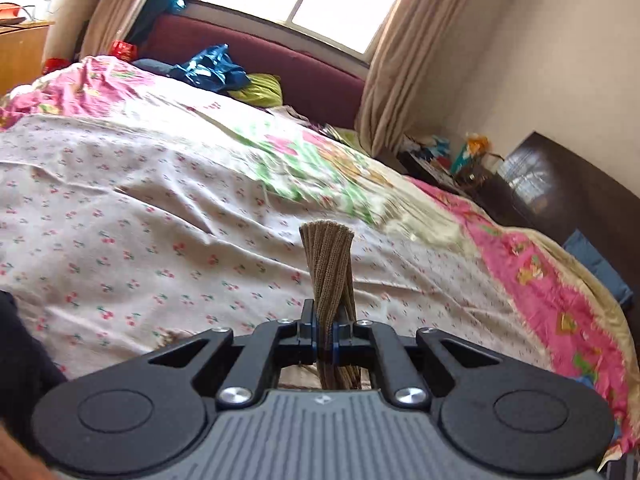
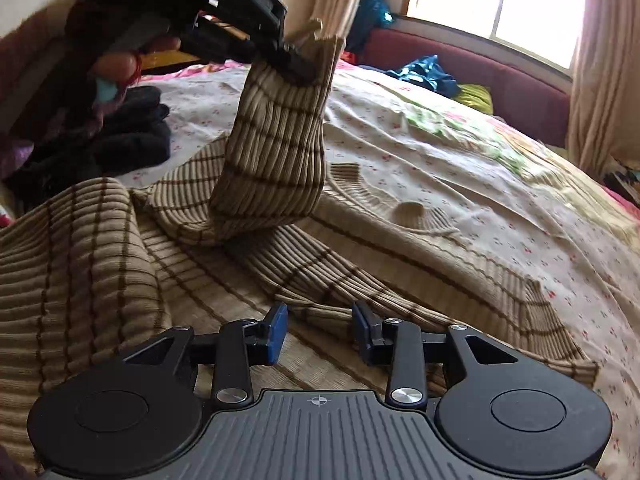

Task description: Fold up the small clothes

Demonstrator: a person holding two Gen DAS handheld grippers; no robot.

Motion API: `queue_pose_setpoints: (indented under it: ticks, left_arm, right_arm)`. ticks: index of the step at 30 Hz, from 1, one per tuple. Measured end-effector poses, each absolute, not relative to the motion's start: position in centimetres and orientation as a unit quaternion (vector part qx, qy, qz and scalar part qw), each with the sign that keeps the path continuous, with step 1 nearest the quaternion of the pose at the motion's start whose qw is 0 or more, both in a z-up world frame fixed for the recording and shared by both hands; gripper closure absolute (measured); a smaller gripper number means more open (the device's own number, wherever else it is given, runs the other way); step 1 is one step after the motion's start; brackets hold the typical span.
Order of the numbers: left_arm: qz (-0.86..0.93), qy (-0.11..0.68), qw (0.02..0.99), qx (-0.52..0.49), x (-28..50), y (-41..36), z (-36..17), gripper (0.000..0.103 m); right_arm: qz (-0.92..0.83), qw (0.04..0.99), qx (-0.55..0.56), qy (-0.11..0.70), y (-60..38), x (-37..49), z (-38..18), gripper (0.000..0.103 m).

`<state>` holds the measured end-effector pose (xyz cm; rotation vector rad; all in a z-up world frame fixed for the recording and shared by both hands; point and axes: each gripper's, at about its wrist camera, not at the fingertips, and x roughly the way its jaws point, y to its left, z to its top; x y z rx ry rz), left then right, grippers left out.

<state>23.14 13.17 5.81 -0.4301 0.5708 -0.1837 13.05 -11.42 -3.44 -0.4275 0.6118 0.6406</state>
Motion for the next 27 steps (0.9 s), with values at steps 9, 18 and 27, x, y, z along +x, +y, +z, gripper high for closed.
queue_pose_setpoints:
  ticks: [9, 18, 27]
  left_arm:
    - [-0.044, 0.236, 0.943, -0.229, 20.8, 21.0, 7.4, 0.081]
    - [-0.061, 0.220, 0.942, -0.246, 19.7, 22.7, 7.4, 0.081]
    - [-0.050, 0.197, 0.946, -0.252, 18.5, 24.2, 8.6, 0.081]
  right_arm:
    - [0.321, 0.863, -0.264, 0.286, -4.5, 13.8, -5.4, 0.063]
    - [0.260, 0.900, -0.179, 0.301, -4.1, 16.6, -3.4, 0.100]
    - [0.291, 0.914, -0.121, 0.255, -0.1, 17.7, -2.2, 0.100]
